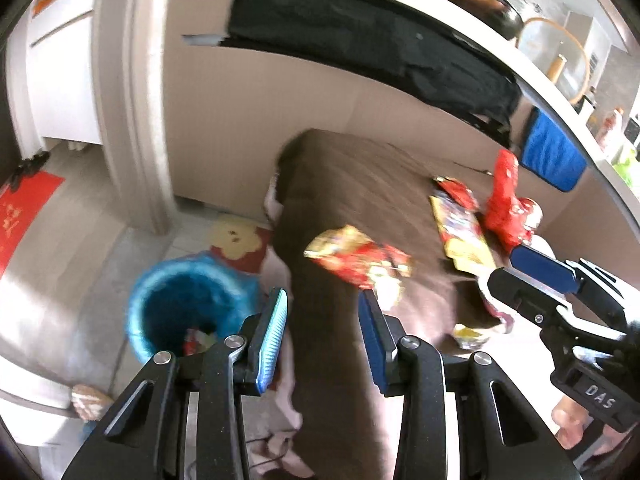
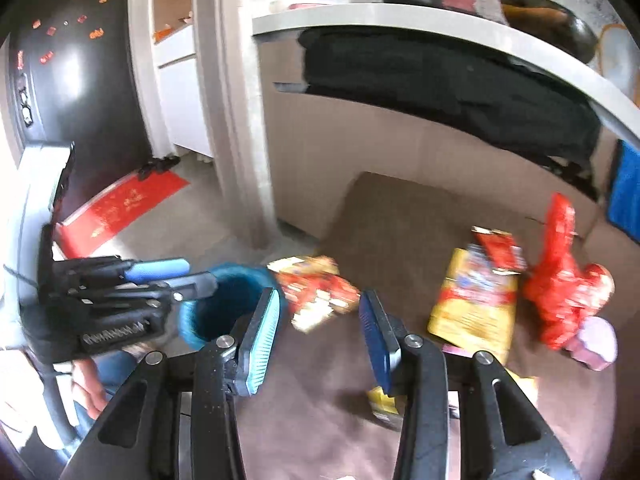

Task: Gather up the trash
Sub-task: 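Grasp the red-gold snack bag with the left tool while the right tool grasps the pink-yellow chip bag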

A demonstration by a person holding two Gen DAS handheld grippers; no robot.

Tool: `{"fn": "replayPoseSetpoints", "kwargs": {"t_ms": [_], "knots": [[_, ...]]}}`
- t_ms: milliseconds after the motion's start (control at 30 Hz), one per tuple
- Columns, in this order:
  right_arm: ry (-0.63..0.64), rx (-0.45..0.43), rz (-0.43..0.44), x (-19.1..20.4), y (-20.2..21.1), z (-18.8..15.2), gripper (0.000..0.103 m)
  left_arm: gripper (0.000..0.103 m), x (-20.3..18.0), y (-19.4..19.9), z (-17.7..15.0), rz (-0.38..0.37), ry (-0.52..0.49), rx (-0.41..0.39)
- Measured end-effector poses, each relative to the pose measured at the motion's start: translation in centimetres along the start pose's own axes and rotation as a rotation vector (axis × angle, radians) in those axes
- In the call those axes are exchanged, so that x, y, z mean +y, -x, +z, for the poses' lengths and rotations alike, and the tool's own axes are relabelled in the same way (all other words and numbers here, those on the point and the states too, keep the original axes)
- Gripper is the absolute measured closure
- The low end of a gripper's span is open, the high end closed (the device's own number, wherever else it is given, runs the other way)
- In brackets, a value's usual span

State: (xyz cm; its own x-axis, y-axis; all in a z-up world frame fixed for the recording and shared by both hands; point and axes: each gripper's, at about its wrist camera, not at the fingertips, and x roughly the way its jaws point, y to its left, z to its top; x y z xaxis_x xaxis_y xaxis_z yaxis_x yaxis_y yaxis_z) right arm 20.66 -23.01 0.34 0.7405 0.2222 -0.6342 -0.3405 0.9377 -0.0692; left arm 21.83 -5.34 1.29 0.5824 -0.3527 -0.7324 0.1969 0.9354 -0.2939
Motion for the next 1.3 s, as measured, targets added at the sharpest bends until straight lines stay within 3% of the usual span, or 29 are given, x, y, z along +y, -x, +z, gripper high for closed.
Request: {"fn": "replayPoseSetpoints", "kwargs": {"t_ms": [367,567,733,900,1200,1300], "knots": [[0.026,0.084,-0.049,-9.3,-0.5,-5.6,0.063,0.064,-4.0,-4.7,1.7,-0.011,0.007,0.031],[0.023,0.134,0.001,-11.7,-1.9,-7.4,0.063,0.064,-4.4,-8.7,2.6,0.037,0.024,0.076],[0.006,0.2,0.016,-13.2,-3.9,-8.8,0.063,0.064,-5.8,-11.1,2.9,0.049,-0.033,0.086],[-0.009,0.202,0.034,-14.1,-4.6,-9.1,0.063,0.064,-7.6,-13.1,3.3,0.041,-0.087,0.104],[-0.011,0.211,0.066,-14.9,-4.4,-9.3,0.063,0.064,-11.2,-14.3,2.6,-0.066,-0.199,0.144],[-0.045,0.202,0.04,-16.1,-4.0,-9.6,0.063,0.064,-12.2,-14.0,2.3,-0.109,-0.233,0.15]]}}
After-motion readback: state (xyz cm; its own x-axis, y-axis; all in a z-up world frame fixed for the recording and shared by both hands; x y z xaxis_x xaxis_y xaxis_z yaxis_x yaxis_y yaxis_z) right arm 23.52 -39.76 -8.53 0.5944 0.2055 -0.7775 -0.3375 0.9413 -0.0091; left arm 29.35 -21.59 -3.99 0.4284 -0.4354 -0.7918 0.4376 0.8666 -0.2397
